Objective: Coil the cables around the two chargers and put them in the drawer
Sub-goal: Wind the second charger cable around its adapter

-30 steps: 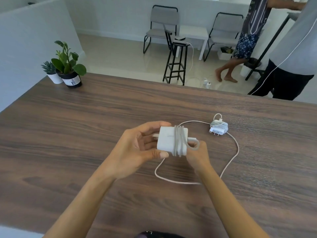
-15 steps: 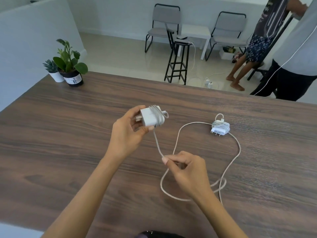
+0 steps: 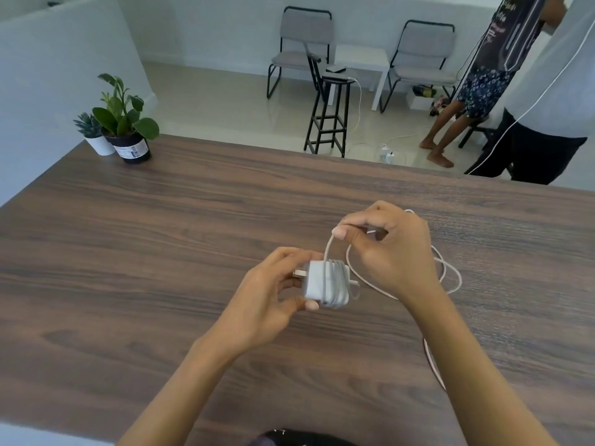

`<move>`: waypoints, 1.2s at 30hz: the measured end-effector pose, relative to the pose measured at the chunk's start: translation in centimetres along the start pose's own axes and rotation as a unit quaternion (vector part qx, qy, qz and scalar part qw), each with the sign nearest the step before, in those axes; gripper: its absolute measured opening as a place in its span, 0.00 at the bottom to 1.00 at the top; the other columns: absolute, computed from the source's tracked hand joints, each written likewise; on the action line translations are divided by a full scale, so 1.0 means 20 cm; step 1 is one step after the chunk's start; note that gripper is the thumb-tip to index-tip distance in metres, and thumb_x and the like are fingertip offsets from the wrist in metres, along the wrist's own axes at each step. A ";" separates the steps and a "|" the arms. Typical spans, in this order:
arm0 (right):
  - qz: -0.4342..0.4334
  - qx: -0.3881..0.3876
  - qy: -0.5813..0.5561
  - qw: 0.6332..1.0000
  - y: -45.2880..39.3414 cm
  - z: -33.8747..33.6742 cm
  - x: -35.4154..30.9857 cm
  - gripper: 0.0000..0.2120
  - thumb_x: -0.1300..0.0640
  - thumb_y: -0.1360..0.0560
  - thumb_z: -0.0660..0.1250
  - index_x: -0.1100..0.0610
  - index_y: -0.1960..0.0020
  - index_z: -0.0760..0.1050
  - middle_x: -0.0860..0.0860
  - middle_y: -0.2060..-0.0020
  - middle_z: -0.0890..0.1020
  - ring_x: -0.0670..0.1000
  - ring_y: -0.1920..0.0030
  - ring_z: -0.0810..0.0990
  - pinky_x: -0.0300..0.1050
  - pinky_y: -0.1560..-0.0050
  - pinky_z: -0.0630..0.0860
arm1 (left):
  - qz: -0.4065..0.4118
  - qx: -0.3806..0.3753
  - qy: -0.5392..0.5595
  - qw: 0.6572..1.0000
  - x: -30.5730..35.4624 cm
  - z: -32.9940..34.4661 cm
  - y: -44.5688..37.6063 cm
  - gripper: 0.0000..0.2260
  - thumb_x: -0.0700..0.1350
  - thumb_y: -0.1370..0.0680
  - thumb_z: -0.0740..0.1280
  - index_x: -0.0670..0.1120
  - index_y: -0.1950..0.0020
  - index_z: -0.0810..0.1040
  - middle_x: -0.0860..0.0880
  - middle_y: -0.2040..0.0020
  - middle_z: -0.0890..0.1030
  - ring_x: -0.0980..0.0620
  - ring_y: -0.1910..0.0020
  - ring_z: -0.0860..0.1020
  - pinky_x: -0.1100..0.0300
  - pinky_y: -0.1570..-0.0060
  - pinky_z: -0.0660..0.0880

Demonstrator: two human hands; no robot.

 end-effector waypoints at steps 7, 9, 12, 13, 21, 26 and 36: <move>0.113 -0.036 -0.150 0.982 -0.01 0.11 0.17 0.09 0.61 0.32 0.75 0.49 0.66 0.81 0.44 0.68 0.83 0.41 0.67 0.77 0.35 0.61 0.73 | -0.033 -0.001 0.114 0.993 0.10 -0.04 0.04 0.25 0.34 0.35 0.73 0.50 0.41 0.76 0.49 0.43 0.81 0.51 0.46 0.81 0.63 0.46 0.75; 0.160 -0.046 -0.205 0.964 0.01 0.16 0.24 0.07 0.62 0.31 0.74 0.53 0.65 0.82 0.48 0.70 0.82 0.43 0.67 0.76 0.37 0.61 0.73 | -0.031 -0.009 0.135 0.990 0.13 -0.04 0.05 0.24 0.33 0.35 0.72 0.50 0.42 0.76 0.49 0.44 0.81 0.52 0.46 0.81 0.64 0.48 0.76; 0.251 -0.055 -0.263 0.930 0.07 0.24 0.38 0.07 0.63 0.31 0.73 0.54 0.65 0.83 0.51 0.70 0.83 0.48 0.66 0.77 0.42 0.60 0.74 | -0.016 0.005 0.161 0.987 0.15 -0.06 0.05 0.23 0.32 0.35 0.71 0.46 0.42 0.76 0.49 0.44 0.81 0.51 0.46 0.81 0.65 0.49 0.76; 0.274 -0.063 -0.273 0.920 0.10 0.27 0.41 0.06 0.64 0.31 0.73 0.55 0.65 0.84 0.51 0.70 0.83 0.48 0.66 0.78 0.42 0.61 0.75 | -0.010 0.018 0.168 0.986 0.15 -0.07 0.05 0.23 0.33 0.35 0.72 0.44 0.41 0.75 0.48 0.44 0.81 0.51 0.46 0.81 0.64 0.49 0.76; 0.166 -0.019 -0.186 0.968 0.31 0.31 0.26 0.07 0.61 0.31 0.74 0.49 0.60 0.84 0.41 0.72 0.81 0.37 0.70 0.74 0.30 0.64 0.69 | 0.004 0.183 0.154 0.971 0.11 -0.18 -0.06 0.22 0.40 0.32 0.74 0.42 0.39 0.74 0.53 0.49 0.83 0.58 0.48 0.81 0.65 0.51 0.76; -0.062 0.004 0.046 0.997 0.35 0.22 -0.03 0.07 0.54 0.27 0.67 0.53 0.54 0.83 0.42 0.71 0.74 0.44 0.72 0.69 0.42 0.70 0.71 | 0.002 0.247 0.013 0.969 0.11 -0.18 -0.11 0.23 0.37 0.31 0.74 0.48 0.38 0.73 0.50 0.45 0.80 0.56 0.47 0.80 0.61 0.46 0.76; -0.104 -0.035 0.112 0.988 0.20 -0.08 -0.23 0.05 0.52 0.29 0.68 0.49 0.61 0.83 0.44 0.73 0.73 0.39 0.72 0.67 0.34 0.70 0.63 | 0.068 0.131 -0.105 0.984 0.10 -0.16 -0.11 0.25 0.36 0.34 0.76 0.47 0.39 0.76 0.51 0.43 0.76 0.54 0.44 0.77 0.56 0.42 0.76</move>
Point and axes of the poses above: each hand's wrist, its own y-axis away from the middle knuckle, its own z-axis out of the palm, x = y × z, the point moved 6 cm from there along -y, towards the middle knuckle
